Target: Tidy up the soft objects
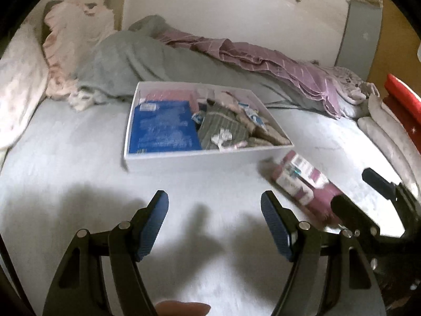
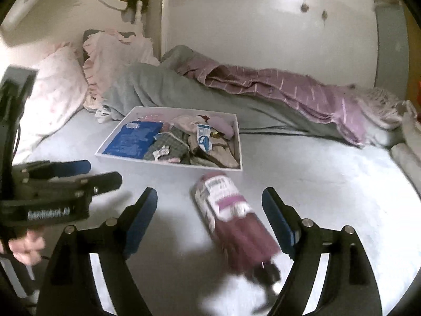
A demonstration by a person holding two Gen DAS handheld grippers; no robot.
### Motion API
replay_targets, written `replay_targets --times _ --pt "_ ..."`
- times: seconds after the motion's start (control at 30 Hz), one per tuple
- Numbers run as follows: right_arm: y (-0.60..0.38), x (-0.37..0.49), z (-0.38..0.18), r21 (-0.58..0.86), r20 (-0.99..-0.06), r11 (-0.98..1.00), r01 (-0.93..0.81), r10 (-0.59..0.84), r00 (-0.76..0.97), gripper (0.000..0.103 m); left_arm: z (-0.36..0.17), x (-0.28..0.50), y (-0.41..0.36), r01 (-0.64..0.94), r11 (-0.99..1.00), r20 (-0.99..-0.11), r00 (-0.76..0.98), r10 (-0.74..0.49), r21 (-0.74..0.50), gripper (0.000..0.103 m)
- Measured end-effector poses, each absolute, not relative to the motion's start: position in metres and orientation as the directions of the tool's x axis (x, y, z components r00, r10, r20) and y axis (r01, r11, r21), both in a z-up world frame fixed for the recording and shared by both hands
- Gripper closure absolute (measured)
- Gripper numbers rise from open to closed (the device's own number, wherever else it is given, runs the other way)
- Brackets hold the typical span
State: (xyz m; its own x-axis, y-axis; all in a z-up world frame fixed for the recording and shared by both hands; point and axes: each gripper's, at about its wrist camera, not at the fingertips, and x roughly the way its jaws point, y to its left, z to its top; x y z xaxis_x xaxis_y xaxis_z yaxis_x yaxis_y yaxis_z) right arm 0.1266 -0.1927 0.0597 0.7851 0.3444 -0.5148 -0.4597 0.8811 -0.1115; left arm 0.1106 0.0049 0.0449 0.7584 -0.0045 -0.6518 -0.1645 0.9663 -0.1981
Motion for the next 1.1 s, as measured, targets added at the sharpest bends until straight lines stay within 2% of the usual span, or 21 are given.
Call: replay_targets --times 0.07,0.17,0.23,0.4,0.57,1.1 --pt "-0.197 0.109 0.057 -0.13 -0.495 0.879 -0.458 0.343 0.799 0.018 0.041 0.097 0.002 -0.169 0.962 -0.636 0.771 -0.007 -0.215 0.03" --pt "-0.204 0.087 0.049 -0.142 -0.441 0.887 -0.439 0.341 0.83 0.017 0.036 0.081 -0.008 -0.195 0.971 -0.59 0.804 0.076 -0.139 0.03" --pt "-0.207 0.078 0.043 -0.143 -0.413 0.898 -0.417 0.329 0.849 0.014 0.036 0.08 -0.015 -0.175 0.98 -0.576 0.813 0.091 -0.093 0.03" --pt "-0.205 0.09 0.039 -0.128 -0.465 0.896 -0.426 0.325 0.824 0.012 0.025 0.082 -0.025 -0.152 0.988 -0.576 0.811 0.103 -0.037 0.03" --pt "-0.205 0.108 0.028 -0.085 -0.558 0.902 -0.424 0.309 0.77 0.012 0.021 0.083 -0.023 -0.136 0.989 -0.588 0.805 0.077 -0.056 0.03" --pt "-0.201 0.103 0.025 -0.091 -0.559 0.894 -0.439 0.319 0.765 0.012 0.014 0.089 -0.016 -0.143 0.985 -0.624 0.779 0.053 -0.095 0.03"
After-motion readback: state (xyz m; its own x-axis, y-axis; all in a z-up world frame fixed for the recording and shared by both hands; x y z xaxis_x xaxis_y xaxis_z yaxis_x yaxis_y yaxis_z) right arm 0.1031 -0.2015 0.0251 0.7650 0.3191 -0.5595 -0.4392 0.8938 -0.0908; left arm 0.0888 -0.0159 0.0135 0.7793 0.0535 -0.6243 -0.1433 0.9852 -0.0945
